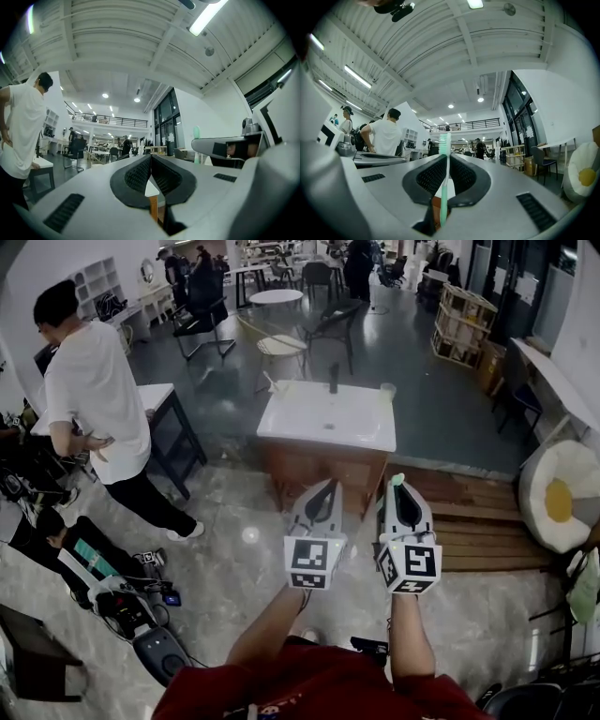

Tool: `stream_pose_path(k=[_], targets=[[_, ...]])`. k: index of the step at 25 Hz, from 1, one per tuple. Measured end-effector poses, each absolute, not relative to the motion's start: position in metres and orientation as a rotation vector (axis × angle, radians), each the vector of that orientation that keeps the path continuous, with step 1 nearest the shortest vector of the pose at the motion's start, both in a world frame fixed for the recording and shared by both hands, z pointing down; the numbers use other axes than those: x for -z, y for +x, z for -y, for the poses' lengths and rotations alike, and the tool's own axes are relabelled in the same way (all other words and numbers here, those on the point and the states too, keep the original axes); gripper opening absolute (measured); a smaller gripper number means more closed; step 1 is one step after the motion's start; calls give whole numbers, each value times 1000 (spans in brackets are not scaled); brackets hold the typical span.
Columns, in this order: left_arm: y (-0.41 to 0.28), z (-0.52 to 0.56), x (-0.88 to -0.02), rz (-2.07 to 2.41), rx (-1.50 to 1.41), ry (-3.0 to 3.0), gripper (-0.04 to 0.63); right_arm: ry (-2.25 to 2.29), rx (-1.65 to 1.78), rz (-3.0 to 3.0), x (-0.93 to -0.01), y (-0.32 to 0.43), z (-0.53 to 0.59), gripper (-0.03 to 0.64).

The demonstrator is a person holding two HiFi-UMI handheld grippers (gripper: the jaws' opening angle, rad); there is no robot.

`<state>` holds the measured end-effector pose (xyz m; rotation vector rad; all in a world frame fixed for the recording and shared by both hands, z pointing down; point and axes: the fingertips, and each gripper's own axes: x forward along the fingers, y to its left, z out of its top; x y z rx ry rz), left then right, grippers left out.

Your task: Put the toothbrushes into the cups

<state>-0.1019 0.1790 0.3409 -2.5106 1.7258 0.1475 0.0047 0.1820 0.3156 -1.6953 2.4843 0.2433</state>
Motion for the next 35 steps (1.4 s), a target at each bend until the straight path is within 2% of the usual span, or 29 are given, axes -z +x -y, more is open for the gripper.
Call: stream_pose_path(k=[14,35], targets=[[-106,-119,-355,-1684,-123,-2567,29,-1739,-203,-2478,-334,-7,-123,41],[-2,56,-360,-1723,-65,-2524,29,-1666,-124,-2470,-345,100,53,41]])
